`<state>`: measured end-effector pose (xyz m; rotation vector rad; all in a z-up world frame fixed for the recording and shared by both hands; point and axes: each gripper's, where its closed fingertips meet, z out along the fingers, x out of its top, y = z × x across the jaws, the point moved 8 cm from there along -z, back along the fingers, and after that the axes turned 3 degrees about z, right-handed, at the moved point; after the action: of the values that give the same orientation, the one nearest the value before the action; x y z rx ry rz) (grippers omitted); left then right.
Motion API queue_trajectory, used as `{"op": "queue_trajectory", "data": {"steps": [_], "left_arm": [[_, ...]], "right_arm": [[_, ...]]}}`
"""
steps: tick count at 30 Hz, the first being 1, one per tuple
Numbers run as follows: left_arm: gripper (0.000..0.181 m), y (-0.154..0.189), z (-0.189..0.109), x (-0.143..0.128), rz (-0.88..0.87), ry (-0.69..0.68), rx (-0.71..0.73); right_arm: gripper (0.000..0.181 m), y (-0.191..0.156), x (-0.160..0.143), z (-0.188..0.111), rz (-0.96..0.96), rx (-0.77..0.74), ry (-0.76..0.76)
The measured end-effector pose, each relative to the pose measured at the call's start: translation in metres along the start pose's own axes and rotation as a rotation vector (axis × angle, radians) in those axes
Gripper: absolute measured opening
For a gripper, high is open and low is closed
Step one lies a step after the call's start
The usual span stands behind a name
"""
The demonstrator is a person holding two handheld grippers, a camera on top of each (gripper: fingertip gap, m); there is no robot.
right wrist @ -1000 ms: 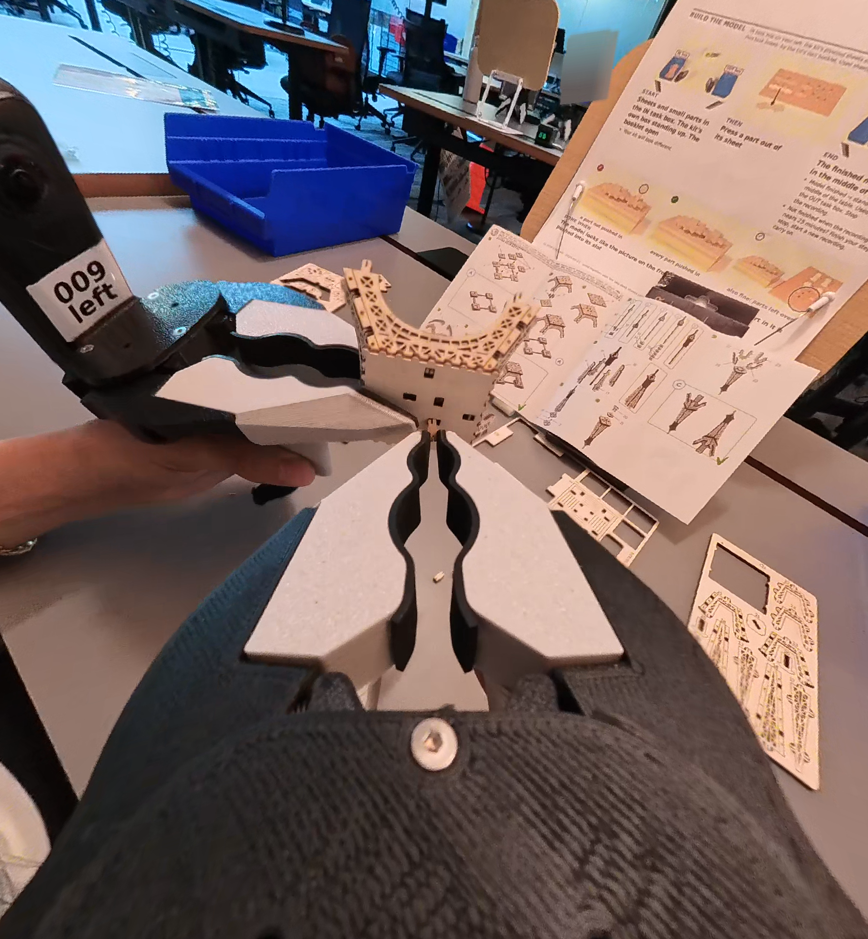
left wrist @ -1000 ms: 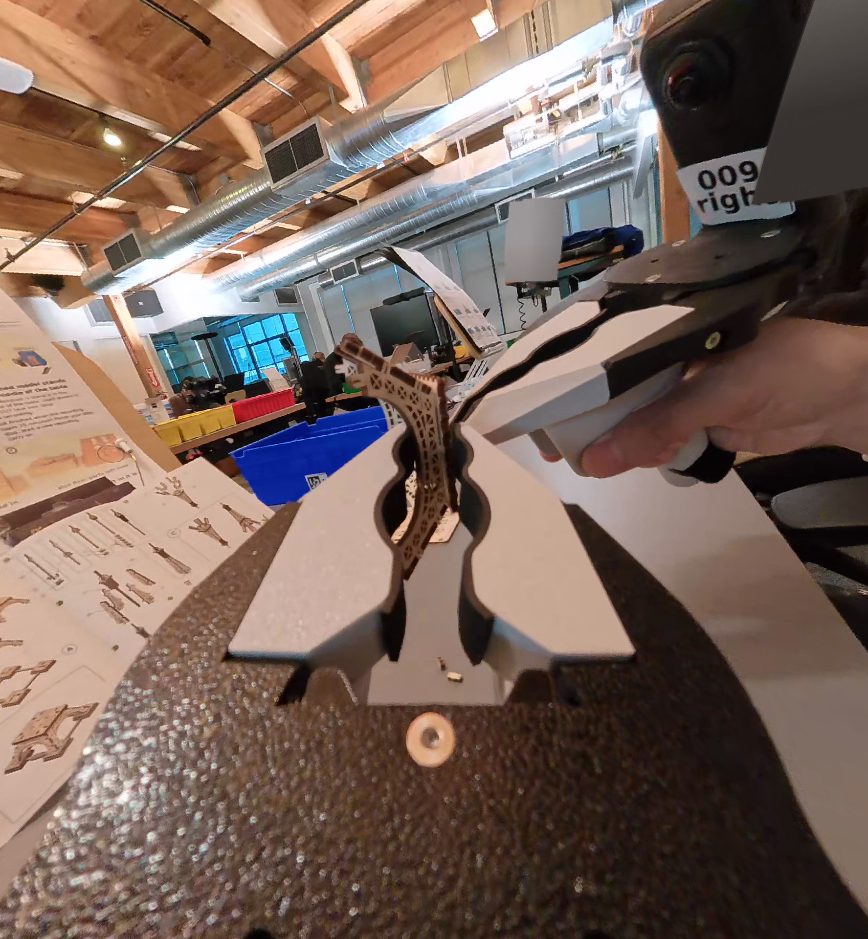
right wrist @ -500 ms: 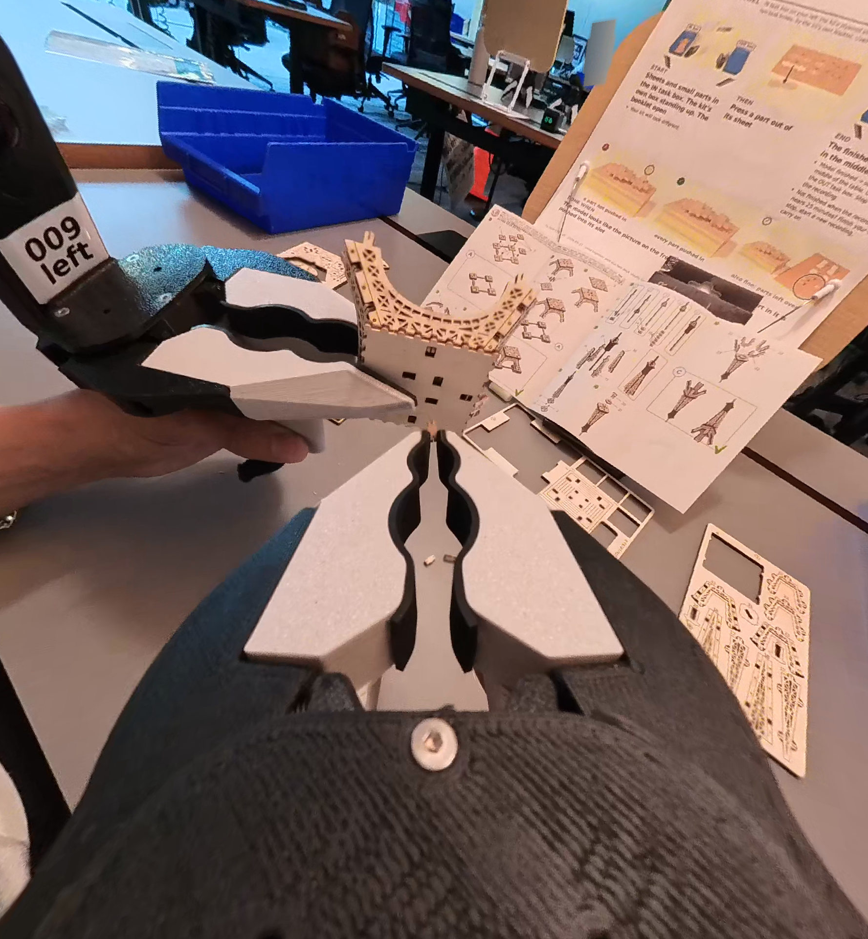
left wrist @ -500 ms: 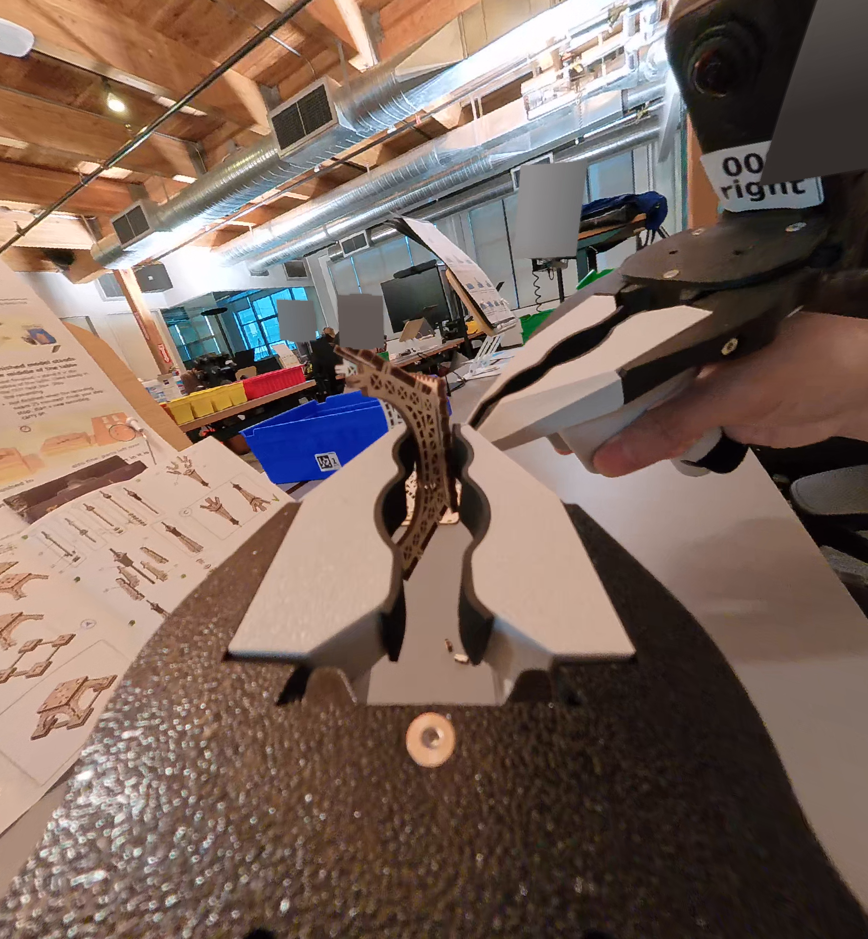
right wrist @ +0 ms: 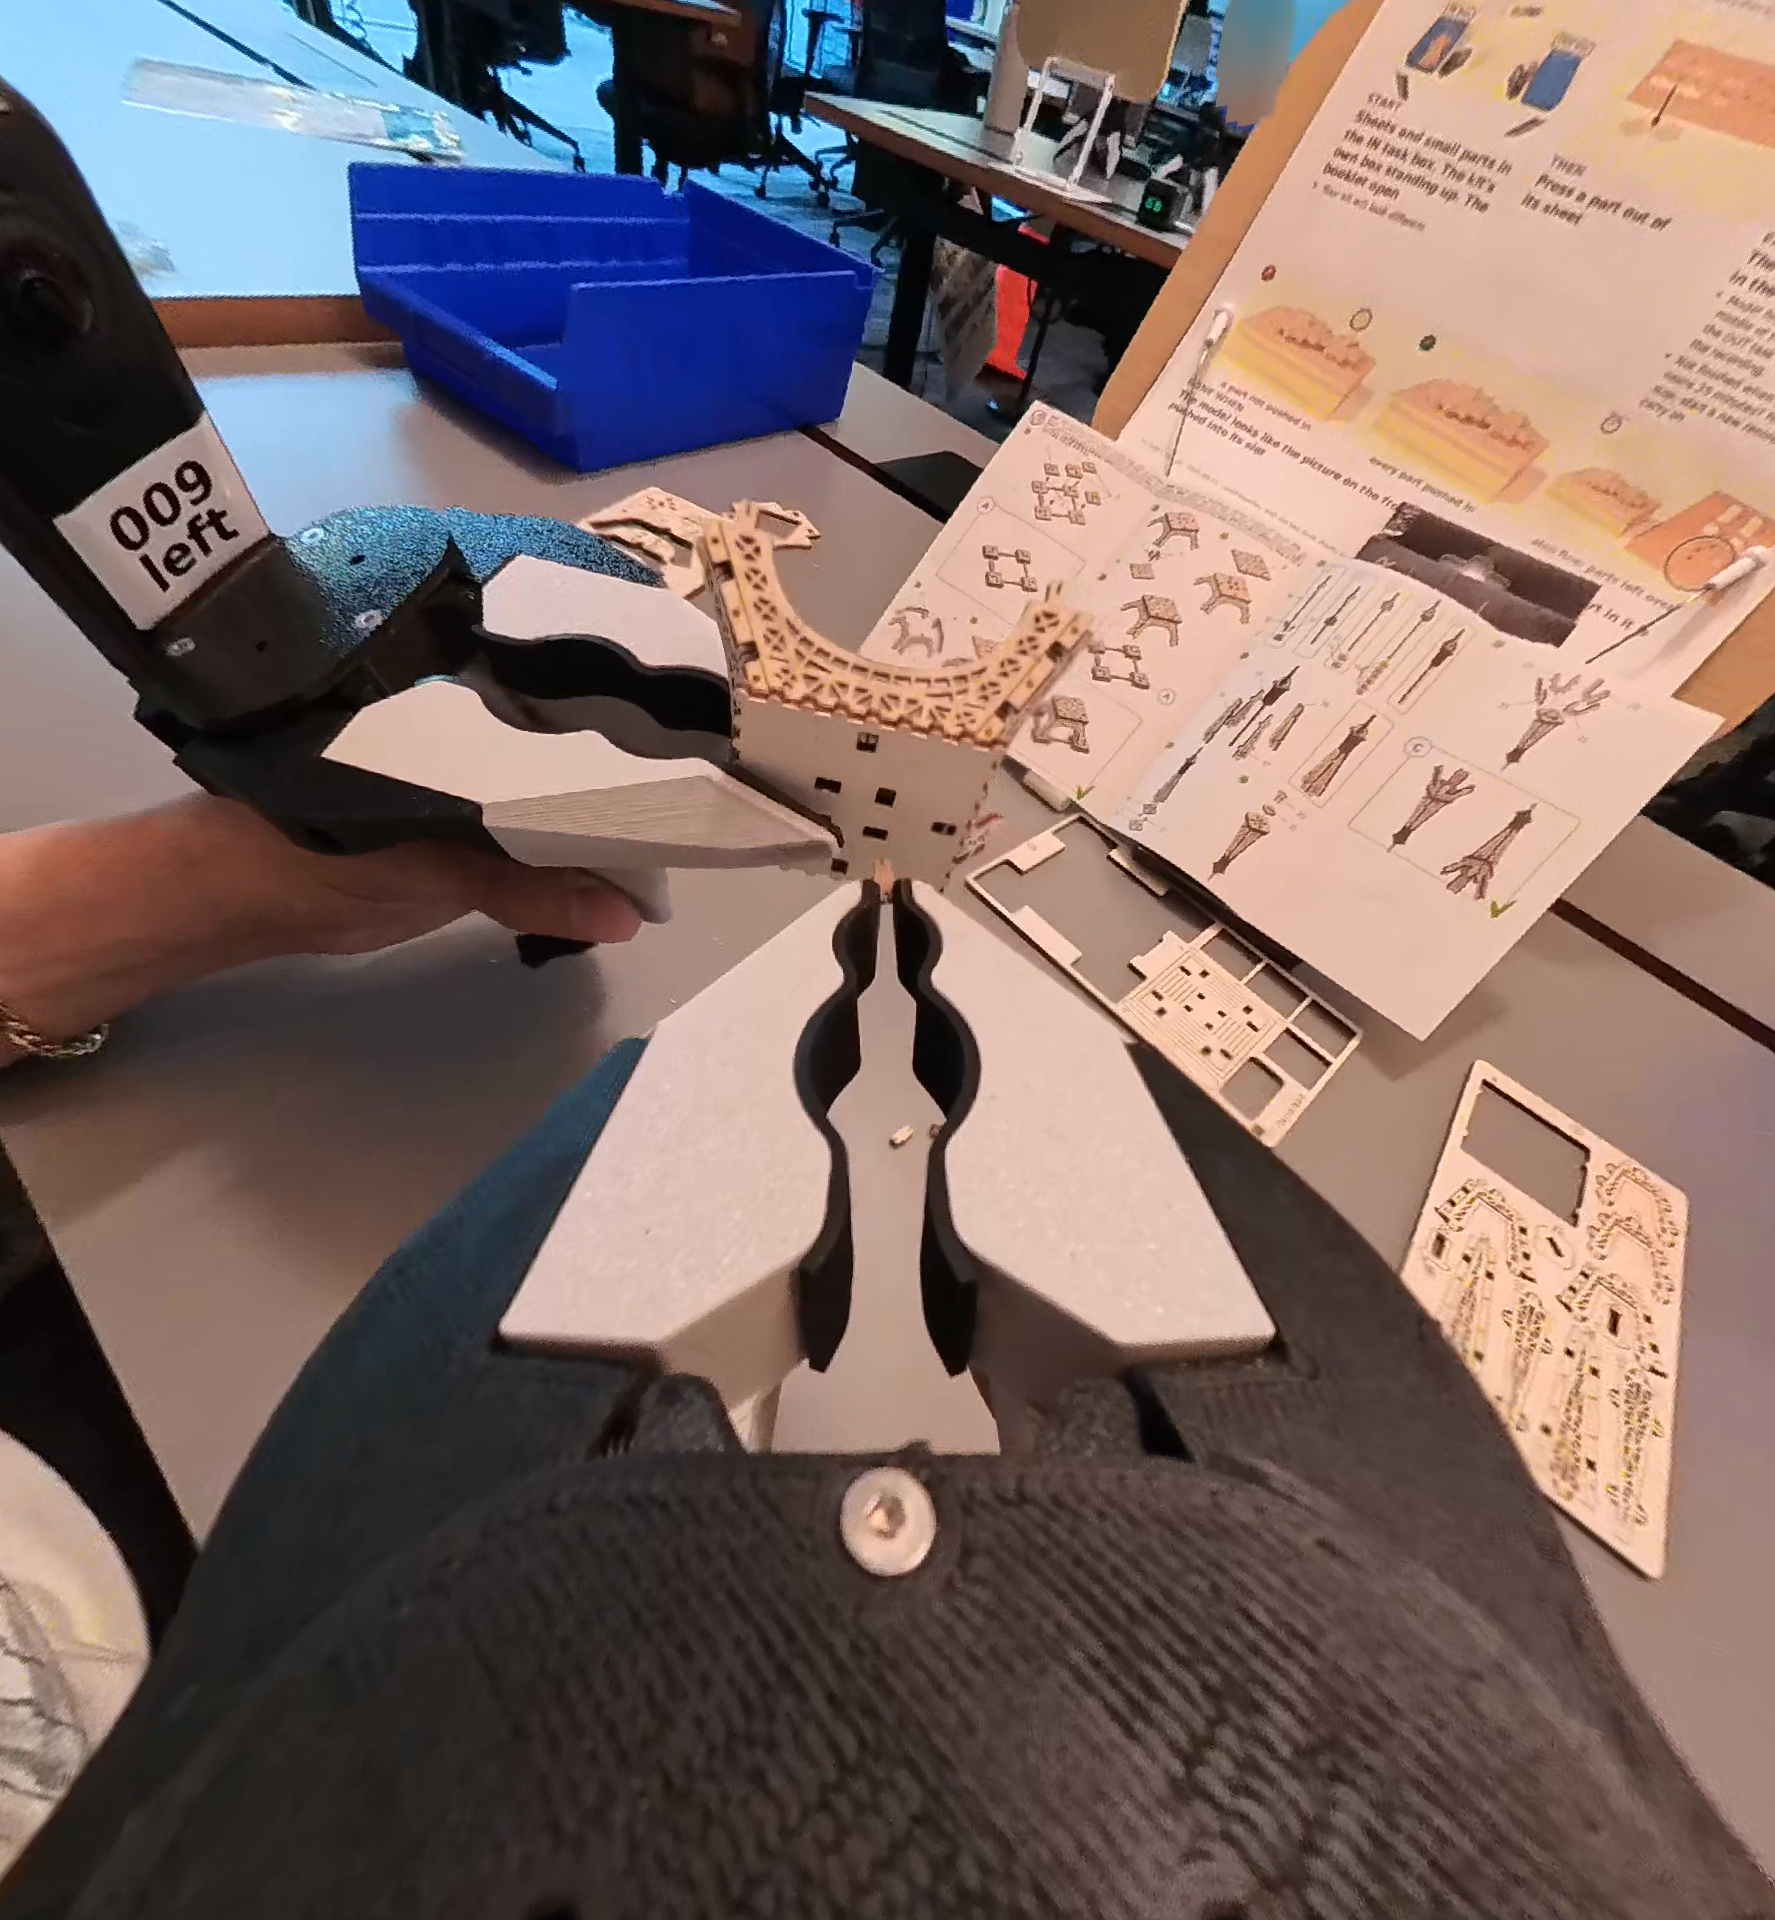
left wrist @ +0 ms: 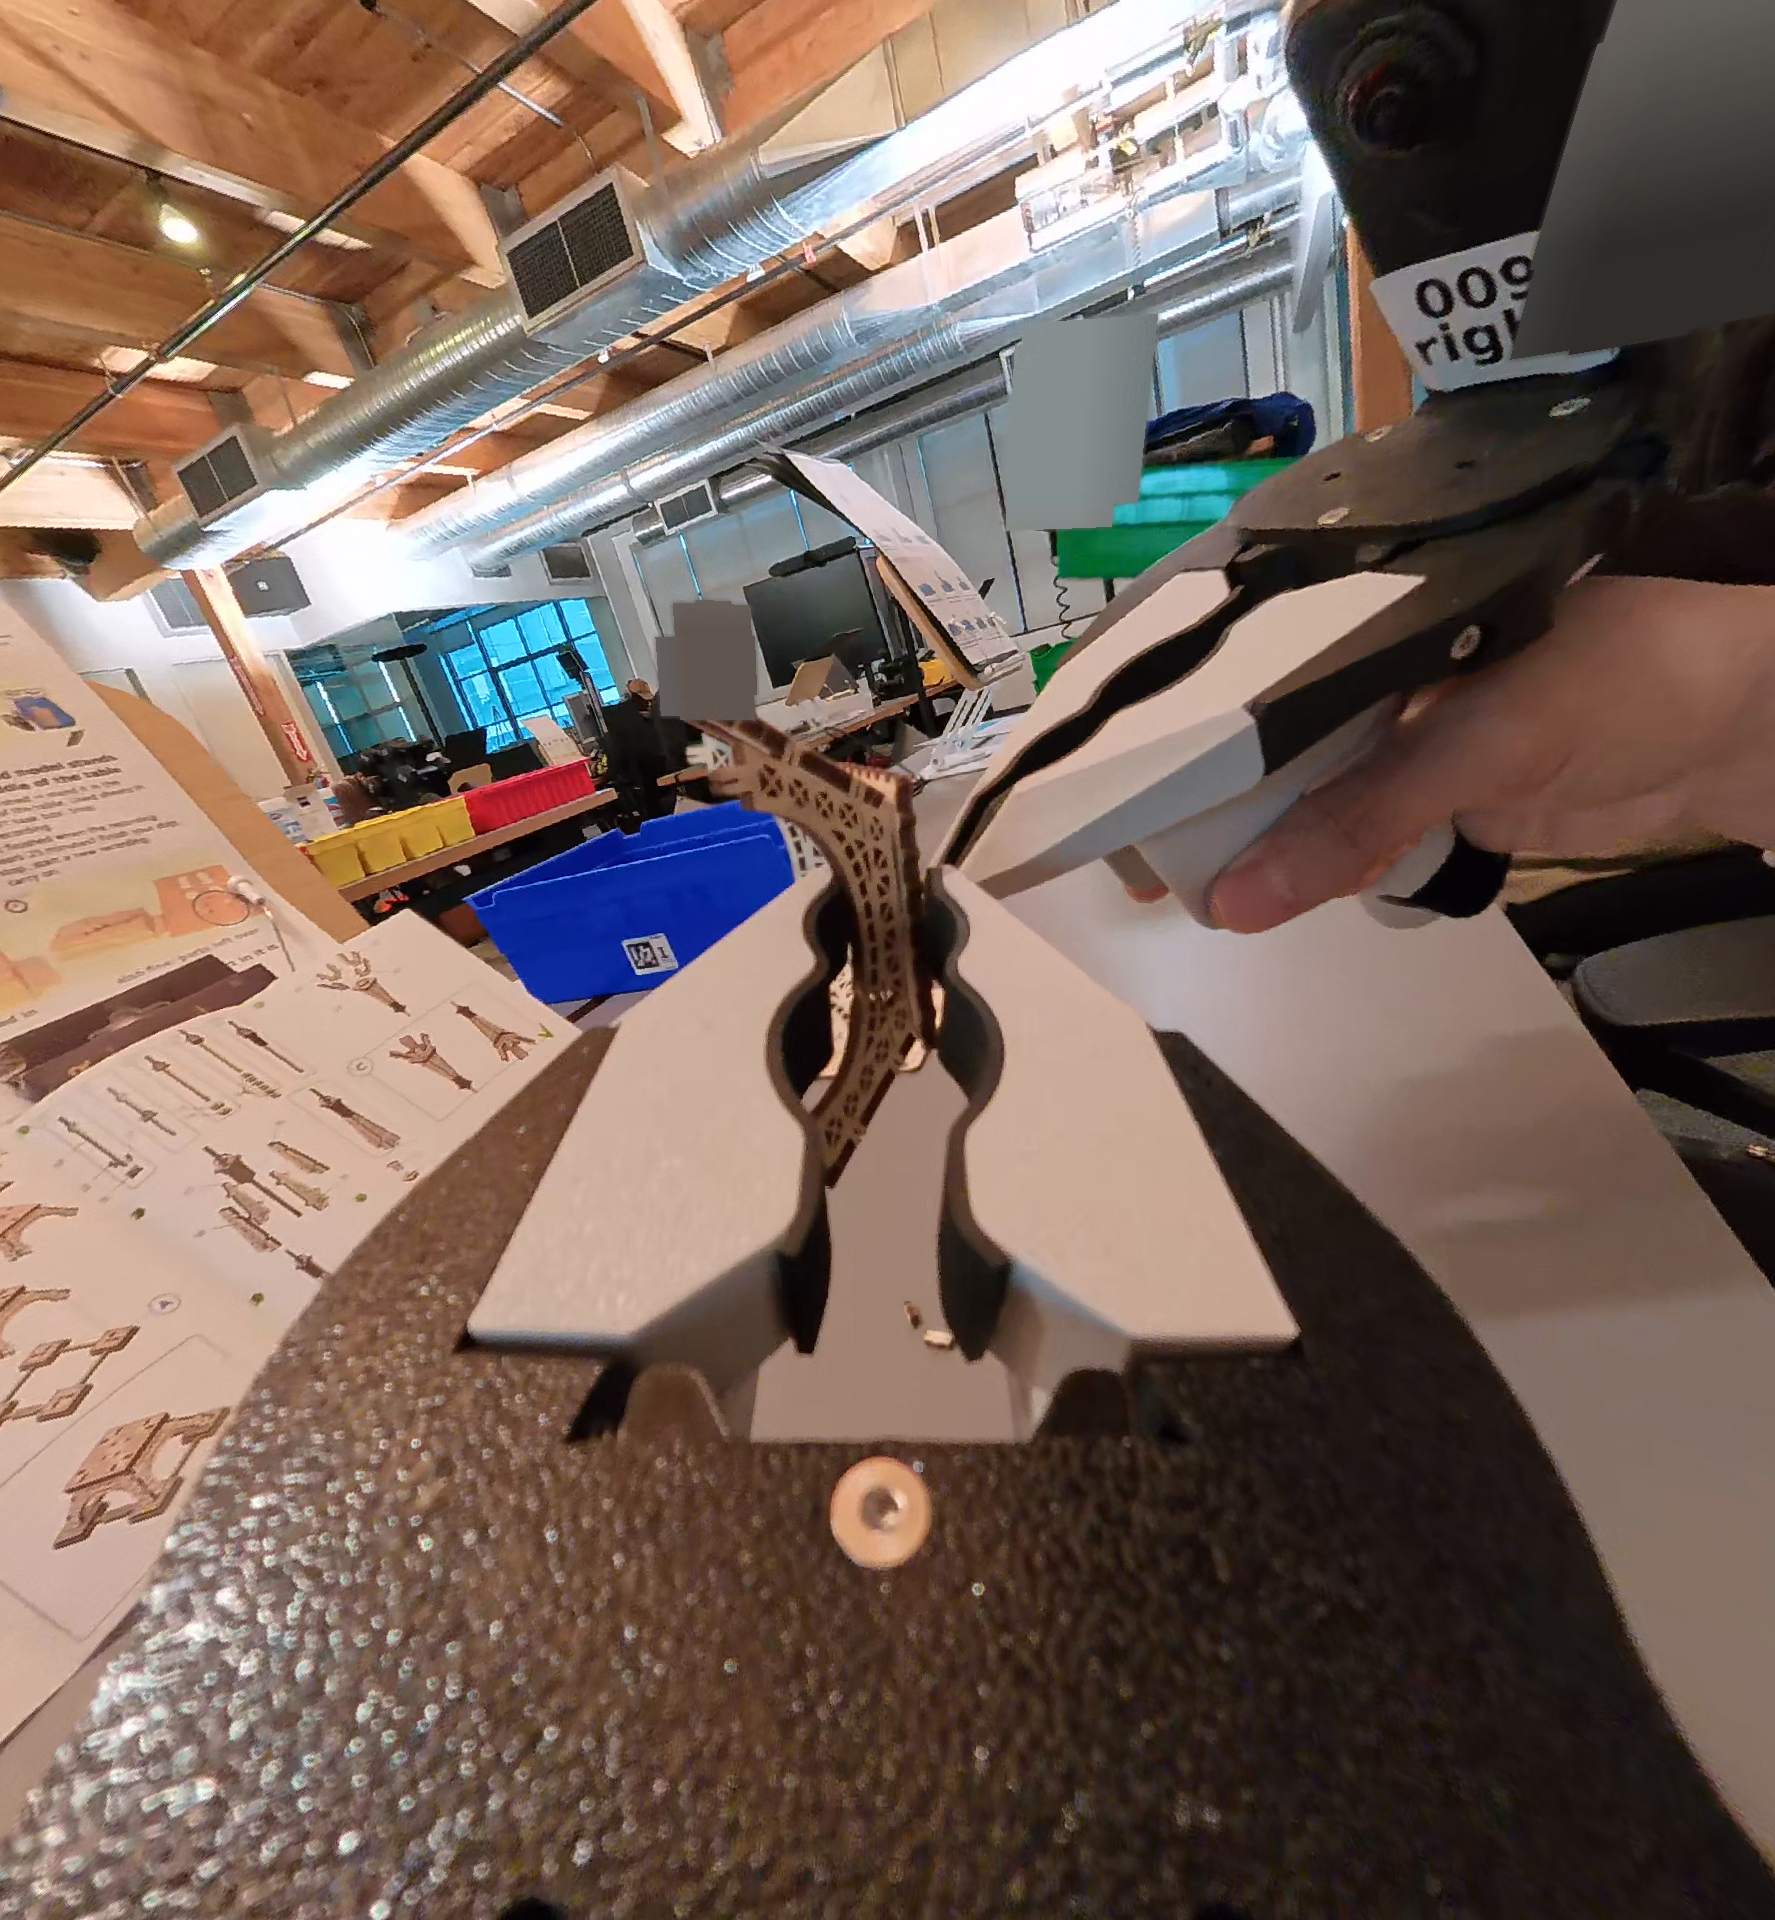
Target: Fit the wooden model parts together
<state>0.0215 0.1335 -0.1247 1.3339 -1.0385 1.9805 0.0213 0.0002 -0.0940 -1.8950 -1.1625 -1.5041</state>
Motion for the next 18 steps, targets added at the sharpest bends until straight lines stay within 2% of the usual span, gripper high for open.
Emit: {"op": "queue_trajectory", "data": {"steps": [11,18], "left_arm": [[0.011,0.0031,0.0043,0.0014,-0.073,0.046,0.011],[0.011,0.0043,0.0062,0.0015,-0.058,0.043,0.040]], "right_arm": [[0.000,-0.0002,0.0049,0.0008,0.017,-0.017,0.014],[0.000,0.0002,0.0055,0.0005,0.021,-0.045,0.016]]}}
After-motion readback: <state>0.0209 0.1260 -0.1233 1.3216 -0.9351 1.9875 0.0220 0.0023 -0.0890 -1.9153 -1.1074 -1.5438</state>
